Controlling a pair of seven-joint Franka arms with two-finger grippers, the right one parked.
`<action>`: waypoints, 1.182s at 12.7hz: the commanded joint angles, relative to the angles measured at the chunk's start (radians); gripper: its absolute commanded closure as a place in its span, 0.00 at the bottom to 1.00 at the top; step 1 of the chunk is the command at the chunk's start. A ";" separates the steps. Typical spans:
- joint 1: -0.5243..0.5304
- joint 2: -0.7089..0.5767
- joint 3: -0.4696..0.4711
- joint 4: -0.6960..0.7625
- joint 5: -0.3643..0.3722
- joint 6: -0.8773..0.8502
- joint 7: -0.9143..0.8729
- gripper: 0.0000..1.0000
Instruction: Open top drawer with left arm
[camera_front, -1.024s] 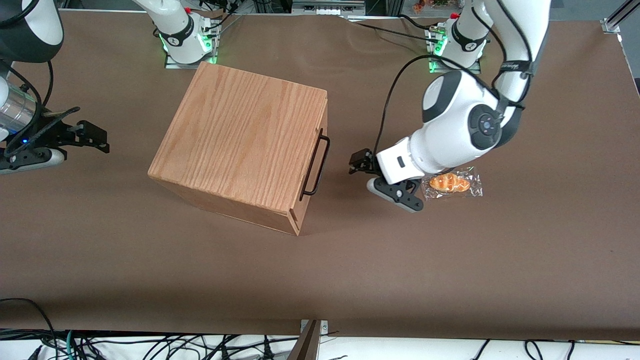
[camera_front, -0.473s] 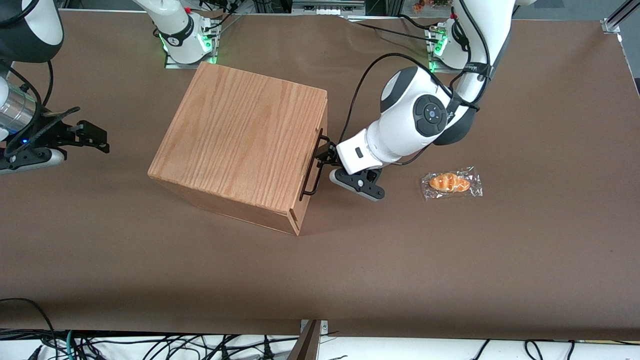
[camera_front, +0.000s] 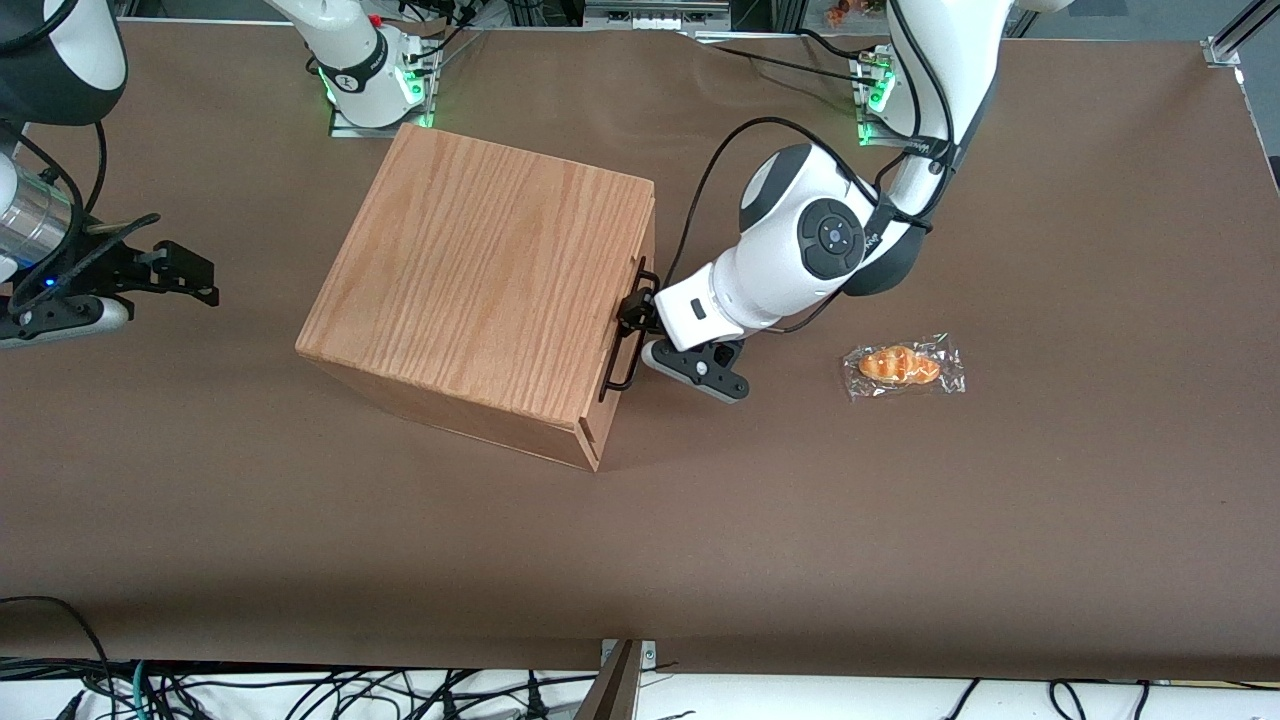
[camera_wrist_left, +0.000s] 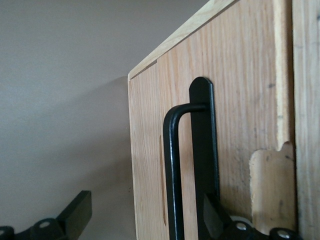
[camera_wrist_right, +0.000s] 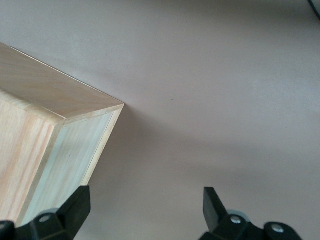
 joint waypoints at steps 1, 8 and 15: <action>-0.009 0.016 0.014 0.023 -0.002 0.001 0.005 0.00; -0.007 0.016 0.012 0.008 0.107 -0.010 0.008 0.00; -0.006 0.016 0.014 0.001 0.168 -0.010 0.009 0.00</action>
